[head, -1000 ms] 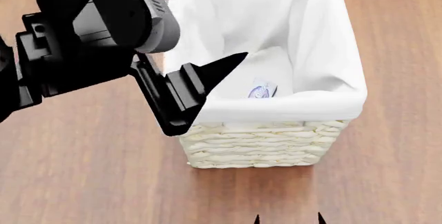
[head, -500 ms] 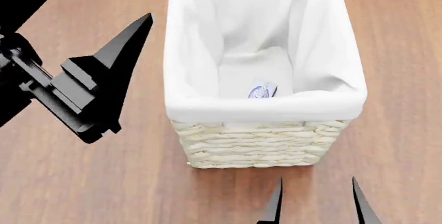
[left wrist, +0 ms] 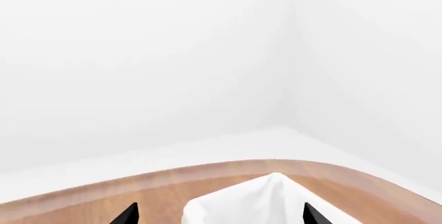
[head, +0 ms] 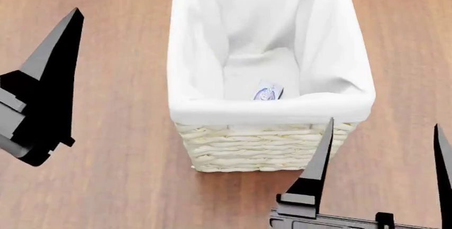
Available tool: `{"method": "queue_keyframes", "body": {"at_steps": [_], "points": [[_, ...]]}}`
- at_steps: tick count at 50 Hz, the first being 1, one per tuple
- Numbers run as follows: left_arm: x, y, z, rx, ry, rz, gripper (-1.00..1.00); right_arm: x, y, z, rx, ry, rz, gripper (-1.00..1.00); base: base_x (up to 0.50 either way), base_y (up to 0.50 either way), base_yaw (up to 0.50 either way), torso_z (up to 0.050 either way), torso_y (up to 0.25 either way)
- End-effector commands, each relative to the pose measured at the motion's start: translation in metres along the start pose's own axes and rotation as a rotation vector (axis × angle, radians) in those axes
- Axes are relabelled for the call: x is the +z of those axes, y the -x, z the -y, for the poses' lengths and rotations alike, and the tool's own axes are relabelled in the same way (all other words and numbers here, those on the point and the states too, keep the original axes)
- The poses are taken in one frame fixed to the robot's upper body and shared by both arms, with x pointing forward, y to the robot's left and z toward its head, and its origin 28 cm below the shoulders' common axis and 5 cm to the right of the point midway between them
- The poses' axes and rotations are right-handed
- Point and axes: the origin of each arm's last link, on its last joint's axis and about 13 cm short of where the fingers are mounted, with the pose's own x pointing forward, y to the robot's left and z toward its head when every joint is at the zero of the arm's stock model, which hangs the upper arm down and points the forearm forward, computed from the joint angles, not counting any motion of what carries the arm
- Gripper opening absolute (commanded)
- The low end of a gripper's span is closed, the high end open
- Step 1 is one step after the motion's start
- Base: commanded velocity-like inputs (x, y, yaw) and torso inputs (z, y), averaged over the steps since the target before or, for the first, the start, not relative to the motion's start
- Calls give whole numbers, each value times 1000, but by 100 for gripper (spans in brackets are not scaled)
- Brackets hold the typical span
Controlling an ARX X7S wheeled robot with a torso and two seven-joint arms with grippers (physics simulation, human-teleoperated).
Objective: Pick up the cream cheese box, and put it in the basket.
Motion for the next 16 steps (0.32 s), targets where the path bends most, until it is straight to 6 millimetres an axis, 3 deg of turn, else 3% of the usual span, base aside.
{"method": "queue_keyframes", "body": {"at_steps": [1,16], "points": [[3,15,6,50,-8,47,100,39,-3,14,-46,5,124,100,0,0,0,0,0],[30,36,21,96,-68,176,100,70,3,32,-92,-11,242,100,0,0,0,0,0]]}}
